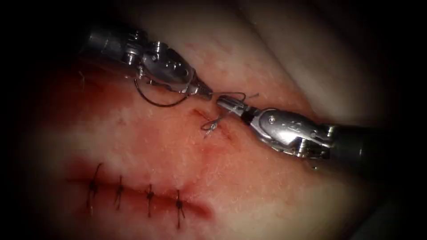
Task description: Wound Closure
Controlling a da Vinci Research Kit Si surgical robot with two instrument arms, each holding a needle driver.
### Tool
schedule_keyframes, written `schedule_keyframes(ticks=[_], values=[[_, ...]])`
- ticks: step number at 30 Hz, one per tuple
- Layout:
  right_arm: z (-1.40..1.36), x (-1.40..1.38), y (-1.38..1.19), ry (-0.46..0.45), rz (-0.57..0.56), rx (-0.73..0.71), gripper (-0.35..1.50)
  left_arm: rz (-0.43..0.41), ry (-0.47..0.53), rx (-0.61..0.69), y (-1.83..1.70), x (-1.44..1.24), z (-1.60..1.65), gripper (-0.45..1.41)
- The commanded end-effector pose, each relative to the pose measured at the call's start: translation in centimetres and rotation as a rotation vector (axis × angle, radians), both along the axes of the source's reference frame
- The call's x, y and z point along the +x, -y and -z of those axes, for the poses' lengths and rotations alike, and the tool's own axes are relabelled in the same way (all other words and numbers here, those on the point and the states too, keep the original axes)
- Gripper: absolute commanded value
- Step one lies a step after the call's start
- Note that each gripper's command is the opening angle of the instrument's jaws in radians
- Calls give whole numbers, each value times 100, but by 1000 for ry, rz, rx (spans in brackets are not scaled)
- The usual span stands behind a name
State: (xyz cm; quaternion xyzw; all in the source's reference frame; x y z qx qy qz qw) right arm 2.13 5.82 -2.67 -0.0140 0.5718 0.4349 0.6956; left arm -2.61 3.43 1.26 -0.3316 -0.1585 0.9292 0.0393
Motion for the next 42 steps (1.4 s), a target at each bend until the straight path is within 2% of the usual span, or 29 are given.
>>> schedule_keyframes(ticks=[1, 5, 7, 10, 12, 19, 22, 31, 42], values=[[-9, 9, 4, -4, -38, 18, -10, -6, 5, 5, 6, -10, -1, -35], [-14, 12, 7, 4, -126, 62, 34, -13, 9, 7, 15, -14, 5, -35], [-18, 11, 13, -39, -232, 162, 44, -20, 11, 5, 20, -12, 8, -35], [-20, 8, 15, -35, -287, 247, 44, -23, 12, 4, 24, -8, 7, -35], [-22, 6, 20, -62, -401, 369, 46, -27, 14, 3, 28, -3, 8, -35], [-25, 6, 26, -147, -607, 588, 49, -30, 16, 6, 29, -4, 9, -35], [-27, 6, 28, -182, -684, 683, 64, -33, 18, 9, 31, -8, 8, -35], [-52, 7, 41, -227, -752, 825, 64, -42, 23, 10, 31, -12, 6, -35], [-74, -10, 49, -280, -813, 863, 51, -49, 29, 11, 29, -20, -4, -35]])
